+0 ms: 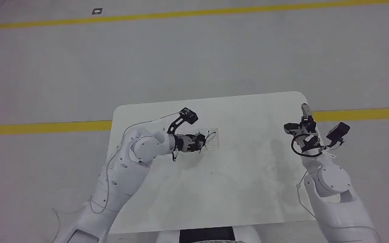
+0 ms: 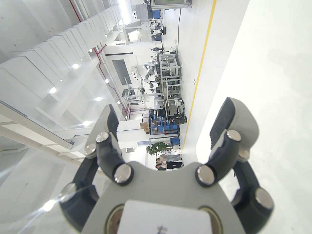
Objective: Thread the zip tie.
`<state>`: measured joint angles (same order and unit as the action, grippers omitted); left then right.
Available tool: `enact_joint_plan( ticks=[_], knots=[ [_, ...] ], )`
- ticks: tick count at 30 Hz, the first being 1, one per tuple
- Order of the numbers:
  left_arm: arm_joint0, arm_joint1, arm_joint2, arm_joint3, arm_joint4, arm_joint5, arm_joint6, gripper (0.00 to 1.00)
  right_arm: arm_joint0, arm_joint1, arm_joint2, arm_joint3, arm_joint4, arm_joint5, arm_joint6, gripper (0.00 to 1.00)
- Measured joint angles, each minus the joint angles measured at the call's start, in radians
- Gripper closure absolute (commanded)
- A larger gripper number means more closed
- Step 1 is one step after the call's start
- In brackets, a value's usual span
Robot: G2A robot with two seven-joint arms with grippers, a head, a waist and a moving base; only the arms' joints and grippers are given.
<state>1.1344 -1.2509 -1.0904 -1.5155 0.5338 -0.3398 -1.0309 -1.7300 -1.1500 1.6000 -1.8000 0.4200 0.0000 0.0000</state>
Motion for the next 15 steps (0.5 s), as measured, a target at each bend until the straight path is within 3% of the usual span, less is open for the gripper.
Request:
enact_joint_plan(
  ticks=[4,8,13,15],
  knots=[
    [-0.028,0.026,-0.058,0.036,-0.209,0.000,-0.108,1.00,0.000,0.000,0.000,0.000,0.000,0.000,0.000,0.00],
    [-0.043,0.052,-0.101,0.074,-0.353,0.000,-0.208,1.00,0.000,0.000,0.000,0.000,0.000,0.000,0.000,0.00],
    [-0.065,0.075,-0.118,0.113,-0.516,0.000,-0.344,1.00,0.000,0.000,0.000,0.000,0.000,0.000,0.000,0.00],
    [-0.072,0.081,-0.109,0.123,-0.568,0.000,-0.363,1.00,0.000,0.000,0.000,0.000,0.000,0.000,0.000,0.00]
  ],
)
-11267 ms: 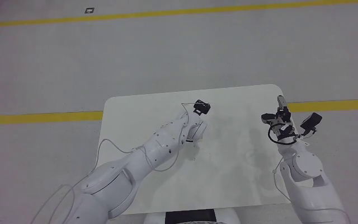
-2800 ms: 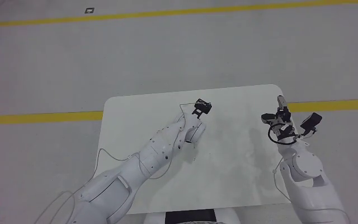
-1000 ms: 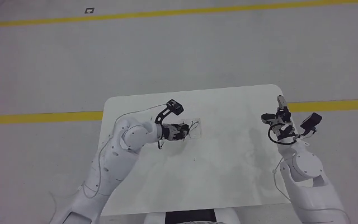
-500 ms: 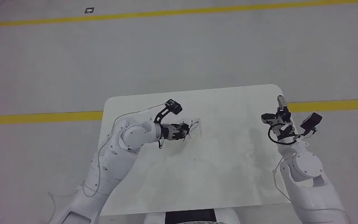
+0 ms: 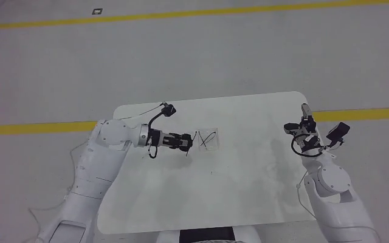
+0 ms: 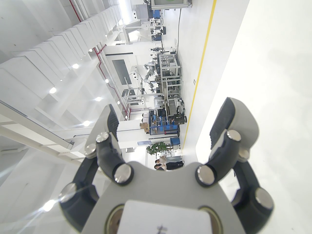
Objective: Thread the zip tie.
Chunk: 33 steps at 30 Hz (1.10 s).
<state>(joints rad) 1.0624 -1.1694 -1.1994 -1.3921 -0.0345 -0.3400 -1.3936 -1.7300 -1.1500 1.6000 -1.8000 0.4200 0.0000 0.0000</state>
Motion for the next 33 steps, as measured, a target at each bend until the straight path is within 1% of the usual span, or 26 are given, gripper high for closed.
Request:
enact_joint_plan(
  ticks=[3,4,7,11,30,33],
  knots=[
    [-0.014,0.015,0.037,0.021,-0.084,0.000,0.003,1.00,0.000,0.000,0.000,0.000,0.000,0.000,0.000,0.00],
    [-0.022,0.022,0.053,0.034,-0.109,0.000,0.004,1.00,0.000,0.000,0.000,0.000,0.000,0.000,0.000,0.00],
    [-0.047,0.038,0.088,0.065,-0.156,0.000,0.004,1.00,0.000,0.000,0.000,0.000,0.000,0.000,0.000,0.00],
    [-0.075,0.051,0.134,0.083,-0.212,0.000,0.004,1.00,0.000,0.000,0.000,0.000,0.000,0.000,0.000,0.00],
    [-0.076,0.052,0.138,0.085,-0.215,0.000,0.004,1.00,0.001,0.000,-0.001,-0.001,-0.002,0.000,0.002,0.00],
    [-0.076,0.052,0.138,0.085,-0.215,0.000,0.004,1.00,0.014,-0.001,-0.030,-0.003,-0.041,-0.002,0.037,0.00]
  ],
)
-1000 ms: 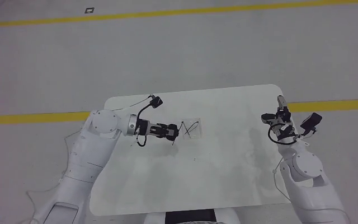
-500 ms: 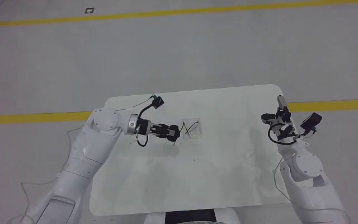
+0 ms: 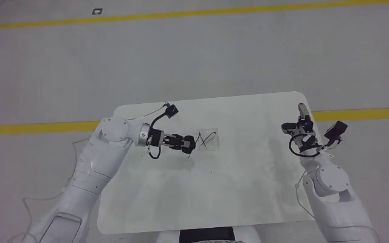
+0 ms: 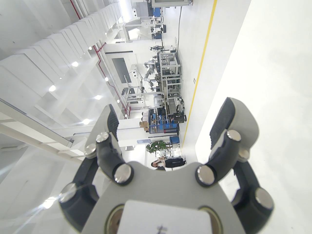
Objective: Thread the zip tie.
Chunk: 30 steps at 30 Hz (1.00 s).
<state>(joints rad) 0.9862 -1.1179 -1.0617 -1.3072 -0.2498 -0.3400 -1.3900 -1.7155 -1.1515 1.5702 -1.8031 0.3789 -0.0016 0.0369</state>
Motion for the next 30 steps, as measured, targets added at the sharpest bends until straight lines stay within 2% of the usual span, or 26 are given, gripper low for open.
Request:
enact_joint_plan(
  ticks=[3,10,19,28,30],
  knots=[
    [0.000,0.000,0.000,0.000,0.000,0.000,0.000,1.00,0.028,-0.003,-0.048,0.006,-0.035,0.012,0.050,0.00],
    [0.000,0.000,0.000,0.000,0.000,0.000,0.000,1.00,0.112,-0.009,-0.180,0.038,-0.197,0.057,0.139,0.00],
    [0.000,0.000,0.000,0.000,0.000,0.000,0.000,1.00,0.181,-0.028,-0.314,0.066,-0.277,0.079,0.157,0.00],
    [0.000,0.000,0.000,0.000,0.000,0.000,0.000,1.00,0.263,-0.051,-0.414,0.092,-0.301,0.130,0.142,0.00],
    [0.000,0.000,0.000,0.000,0.000,0.000,0.000,1.00,0.269,-0.053,-0.420,0.098,-0.301,0.132,0.140,0.00]
  ],
)
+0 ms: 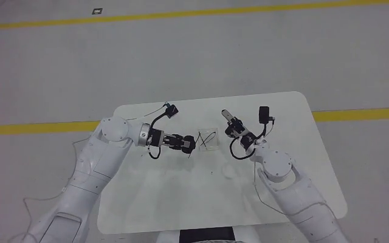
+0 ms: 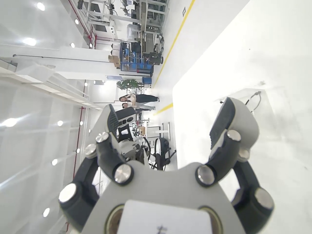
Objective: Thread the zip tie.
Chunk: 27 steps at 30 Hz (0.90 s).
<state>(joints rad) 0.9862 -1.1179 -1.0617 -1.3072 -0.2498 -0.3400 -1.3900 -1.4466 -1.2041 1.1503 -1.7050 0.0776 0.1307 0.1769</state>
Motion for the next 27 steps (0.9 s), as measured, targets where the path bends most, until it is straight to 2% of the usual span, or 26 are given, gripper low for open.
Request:
enact_joint_plan(
  ticks=[8,12,15,19,22,27],
  knots=[
    [0.004,0.000,0.001,-0.002,-0.002,0.001,0.008,1.00,-0.001,0.000,0.001,0.000,0.000,0.000,0.000,0.00],
    [0.011,0.004,0.025,0.028,-0.084,0.000,0.002,1.00,-0.001,0.000,0.001,0.000,0.000,0.000,0.000,0.00],
    [-0.012,0.015,0.082,0.086,-0.187,0.000,-0.001,1.00,-0.001,0.000,0.001,0.000,0.000,0.000,0.000,0.00],
    [-0.063,0.040,0.190,0.157,-0.318,0.000,0.000,1.00,-0.001,0.000,0.001,0.000,0.000,0.000,0.000,0.00],
    [-0.094,0.060,0.264,0.175,-0.395,0.000,0.000,1.00,-0.001,0.000,0.001,0.000,0.000,0.000,0.000,0.00],
    [-0.139,0.087,0.351,0.195,-0.466,0.000,0.000,1.00,-0.001,0.000,0.001,0.000,0.000,0.000,0.000,0.00]
  ],
)
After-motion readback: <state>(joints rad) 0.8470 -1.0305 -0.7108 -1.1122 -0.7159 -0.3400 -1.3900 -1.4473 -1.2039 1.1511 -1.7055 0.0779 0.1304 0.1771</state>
